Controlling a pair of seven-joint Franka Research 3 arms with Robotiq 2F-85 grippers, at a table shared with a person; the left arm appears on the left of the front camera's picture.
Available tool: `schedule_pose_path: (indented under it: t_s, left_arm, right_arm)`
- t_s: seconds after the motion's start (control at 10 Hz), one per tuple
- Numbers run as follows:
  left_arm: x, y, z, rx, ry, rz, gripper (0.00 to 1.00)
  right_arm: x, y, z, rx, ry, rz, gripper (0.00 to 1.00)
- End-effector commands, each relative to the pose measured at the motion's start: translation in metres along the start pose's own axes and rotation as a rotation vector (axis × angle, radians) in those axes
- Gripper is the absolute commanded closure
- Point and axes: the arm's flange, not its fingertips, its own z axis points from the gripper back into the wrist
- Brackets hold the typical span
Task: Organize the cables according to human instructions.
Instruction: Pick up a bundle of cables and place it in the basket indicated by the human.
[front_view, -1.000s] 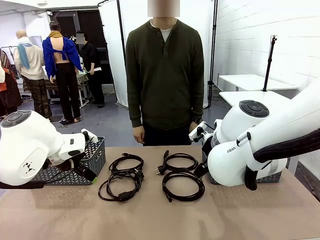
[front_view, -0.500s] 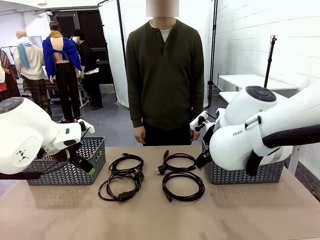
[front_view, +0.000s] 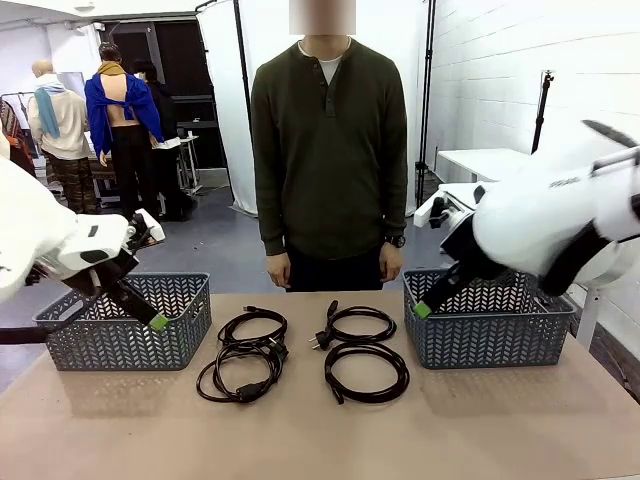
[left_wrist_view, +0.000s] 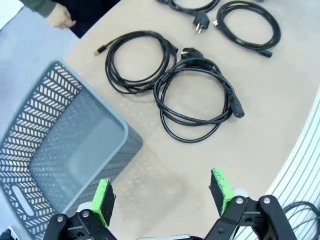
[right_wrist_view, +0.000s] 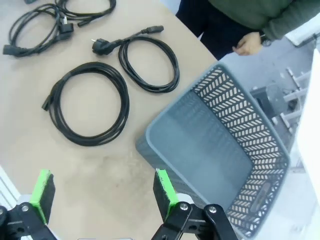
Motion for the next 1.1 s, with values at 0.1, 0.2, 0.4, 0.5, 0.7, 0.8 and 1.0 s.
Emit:
schedule_pose_path:
  t_s: [0.1, 0.2, 0.4, 0.5, 0.7, 0.8, 1.0]
  left_arm:
    - [-0.009, 0.016, 0.018, -0.094, -0.047, -0.058, 0.0]
    - [-0.013, 0.019, 0.025, -0.091, -0.05, -0.078, 0.0]
    - [-0.02, 0.02, 0.032, -0.093, -0.061, -0.09, 0.0]
    - [-0.023, 0.02, 0.031, -0.103, -0.074, -0.089, 0.0]
    - [-0.029, 0.022, 0.029, -0.089, -0.113, -0.051, 0.0]
    - [-0.015, 0.021, 0.033, -0.071, -0.053, -0.073, 0.0]
    - [-0.015, 0.021, 0.033, -0.071, -0.053, -0.073, 0.0]
  right_arm:
    - [-0.023, -0.012, 0.017, 0.065, -0.059, 0.039, 0.0]
    - [-0.028, -0.014, 0.021, 0.078, -0.083, 0.046, 0.0]
    - [-0.035, -0.016, 0.024, 0.101, -0.105, 0.045, 0.0]
    - [-0.035, -0.015, 0.026, 0.111, -0.113, 0.054, 0.0]
    - [-0.032, -0.009, 0.028, 0.106, -0.117, 0.06, 0.0]
    - [-0.019, -0.022, 0.033, 0.079, -0.084, 0.026, 0.0]
    - [-0.019, -0.022, 0.033, 0.079, -0.084, 0.026, 0.0]
